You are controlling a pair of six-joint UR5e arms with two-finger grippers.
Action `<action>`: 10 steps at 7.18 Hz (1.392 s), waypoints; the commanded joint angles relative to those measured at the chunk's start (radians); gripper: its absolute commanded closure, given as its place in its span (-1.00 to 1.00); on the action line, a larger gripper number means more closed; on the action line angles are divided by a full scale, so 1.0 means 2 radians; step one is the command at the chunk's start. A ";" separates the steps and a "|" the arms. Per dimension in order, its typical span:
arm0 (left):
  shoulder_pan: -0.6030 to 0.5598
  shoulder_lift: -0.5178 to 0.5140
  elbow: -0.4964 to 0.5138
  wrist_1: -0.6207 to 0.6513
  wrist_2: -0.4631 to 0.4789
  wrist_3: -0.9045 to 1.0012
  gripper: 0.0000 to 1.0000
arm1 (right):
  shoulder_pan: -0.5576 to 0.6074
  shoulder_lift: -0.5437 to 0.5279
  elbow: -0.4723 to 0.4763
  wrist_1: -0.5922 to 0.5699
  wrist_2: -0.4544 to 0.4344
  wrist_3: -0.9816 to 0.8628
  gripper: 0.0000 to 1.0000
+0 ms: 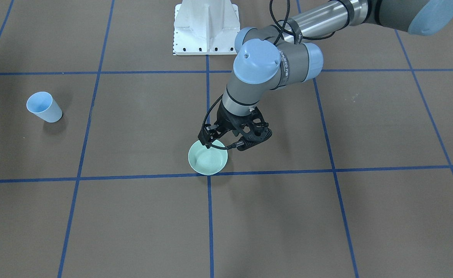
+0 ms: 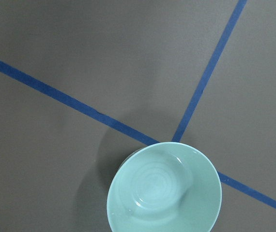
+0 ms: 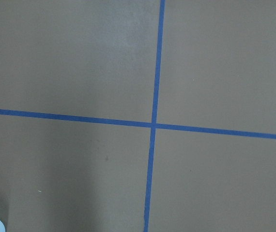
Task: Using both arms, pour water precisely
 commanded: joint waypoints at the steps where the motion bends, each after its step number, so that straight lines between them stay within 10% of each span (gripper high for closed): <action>1: -0.001 0.021 -0.032 0.003 0.001 0.000 -1.00 | -0.064 -0.001 0.030 0.028 -0.029 0.174 -0.99; 5: -0.001 0.036 -0.037 0.002 0.002 -0.002 -1.00 | -0.341 -0.136 0.166 0.122 -0.241 0.474 -1.00; 7: -0.001 0.046 -0.041 0.000 0.004 -0.001 -1.00 | -0.394 -0.154 0.216 0.133 -0.252 0.574 -1.00; 10: -0.002 0.052 -0.046 0.001 0.006 0.001 -1.00 | -0.610 -0.197 0.219 0.149 -0.499 0.770 -0.99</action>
